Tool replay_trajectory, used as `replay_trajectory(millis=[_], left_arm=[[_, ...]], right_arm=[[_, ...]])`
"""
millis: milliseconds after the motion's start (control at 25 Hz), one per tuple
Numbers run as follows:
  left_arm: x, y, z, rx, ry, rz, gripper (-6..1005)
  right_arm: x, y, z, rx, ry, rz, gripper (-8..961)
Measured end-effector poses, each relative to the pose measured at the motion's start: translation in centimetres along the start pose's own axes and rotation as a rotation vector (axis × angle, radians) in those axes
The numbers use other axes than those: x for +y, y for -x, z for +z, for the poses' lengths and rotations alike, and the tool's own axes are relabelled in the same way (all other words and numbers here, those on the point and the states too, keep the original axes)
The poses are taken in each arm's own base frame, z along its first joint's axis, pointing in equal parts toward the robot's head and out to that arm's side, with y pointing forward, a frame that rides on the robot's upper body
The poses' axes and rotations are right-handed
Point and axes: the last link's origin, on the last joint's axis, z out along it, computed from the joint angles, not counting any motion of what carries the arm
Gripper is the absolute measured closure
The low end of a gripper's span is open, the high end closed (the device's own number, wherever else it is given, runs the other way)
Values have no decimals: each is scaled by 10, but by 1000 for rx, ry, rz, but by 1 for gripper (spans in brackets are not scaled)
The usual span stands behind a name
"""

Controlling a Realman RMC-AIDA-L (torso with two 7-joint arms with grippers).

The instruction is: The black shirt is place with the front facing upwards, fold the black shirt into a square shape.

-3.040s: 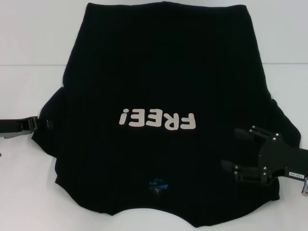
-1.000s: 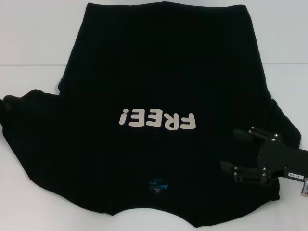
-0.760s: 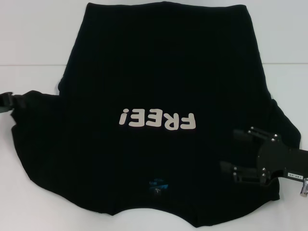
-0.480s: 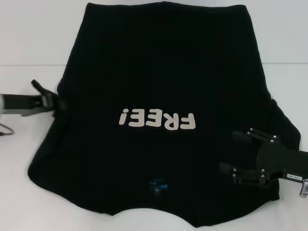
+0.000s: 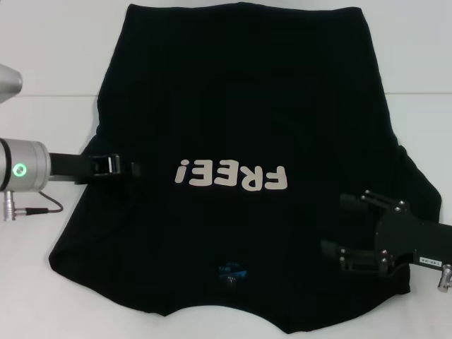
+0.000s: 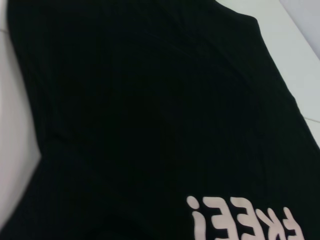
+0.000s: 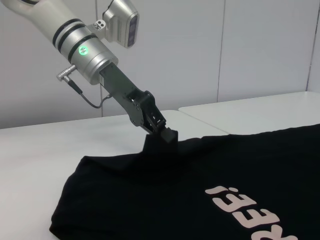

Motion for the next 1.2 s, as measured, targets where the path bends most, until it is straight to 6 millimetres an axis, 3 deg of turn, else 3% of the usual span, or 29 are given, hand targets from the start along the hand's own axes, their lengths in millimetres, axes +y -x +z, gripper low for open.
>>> replay_trajectory(millis=[280, 360, 480, 640, 800, 1200], left_arm=[[10, 13, 14, 19, 117, -78, 909], [8, 17, 12, 41, 159, -137, 687], [-3, 19, 2, 90, 190, -238, 559], [-37, 22, -23, 169, 129, -396, 391], [-56, 28, -38, 206, 87, -476, 226], [-67, 37, -29, 227, 13, -536, 191]], right_arm=[[-1, 1, 1, -2, 2, -3, 9], [-1, 1, 1, -2, 2, -3, 9], [-1, 1, 1, -2, 2, -3, 10], [-1, 1, 1, -2, 1, -2, 10], [-1, 1, 1, -1, 0, -2, 10], [-1, 1, 0, 2, -3, -3, 10]])
